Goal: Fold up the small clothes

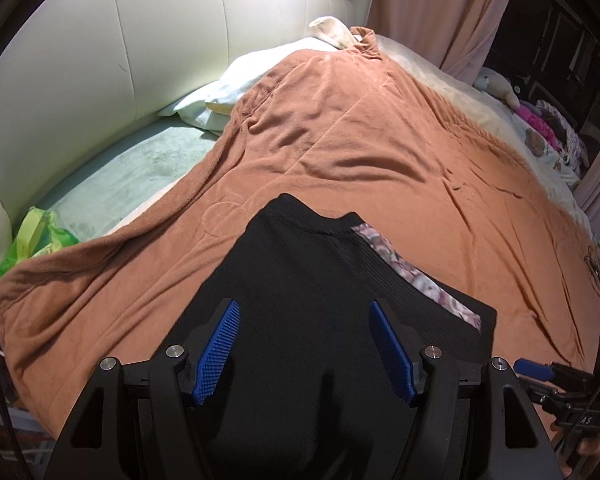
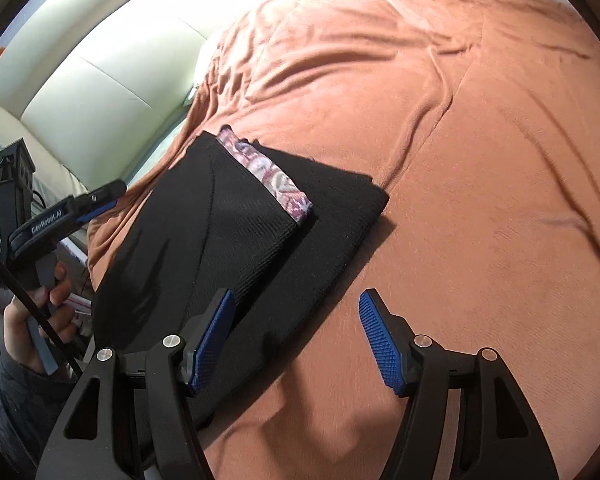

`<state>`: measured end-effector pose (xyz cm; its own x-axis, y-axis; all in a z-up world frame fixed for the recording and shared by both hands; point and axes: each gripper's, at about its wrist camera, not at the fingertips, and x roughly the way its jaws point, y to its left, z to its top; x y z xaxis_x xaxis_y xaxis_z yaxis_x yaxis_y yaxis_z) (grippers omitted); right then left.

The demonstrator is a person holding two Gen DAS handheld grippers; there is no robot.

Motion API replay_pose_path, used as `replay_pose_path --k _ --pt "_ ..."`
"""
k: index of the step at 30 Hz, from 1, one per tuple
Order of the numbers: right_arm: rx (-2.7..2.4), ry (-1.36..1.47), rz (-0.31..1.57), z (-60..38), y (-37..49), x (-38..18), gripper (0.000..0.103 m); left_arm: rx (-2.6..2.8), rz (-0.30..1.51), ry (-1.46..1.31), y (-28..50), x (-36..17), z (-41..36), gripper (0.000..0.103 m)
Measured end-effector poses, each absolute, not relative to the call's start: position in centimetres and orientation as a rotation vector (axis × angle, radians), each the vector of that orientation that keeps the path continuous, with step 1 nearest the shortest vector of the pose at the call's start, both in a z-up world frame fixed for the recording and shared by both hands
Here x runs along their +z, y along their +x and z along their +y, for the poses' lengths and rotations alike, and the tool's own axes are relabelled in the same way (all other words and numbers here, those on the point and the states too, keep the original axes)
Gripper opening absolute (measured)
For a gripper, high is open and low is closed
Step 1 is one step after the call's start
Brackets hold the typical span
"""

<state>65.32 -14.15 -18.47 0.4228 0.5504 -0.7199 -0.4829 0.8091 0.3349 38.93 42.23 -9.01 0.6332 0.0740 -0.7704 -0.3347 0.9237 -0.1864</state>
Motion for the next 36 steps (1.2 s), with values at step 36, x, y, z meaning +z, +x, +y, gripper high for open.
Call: replay_pose_path --k 36 --pt "0.774 -0.007 0.732 -25.9 47.8 -8.7 0.103 0.284 0.651 -0.288 18.6 2.7 24.3 0.103"
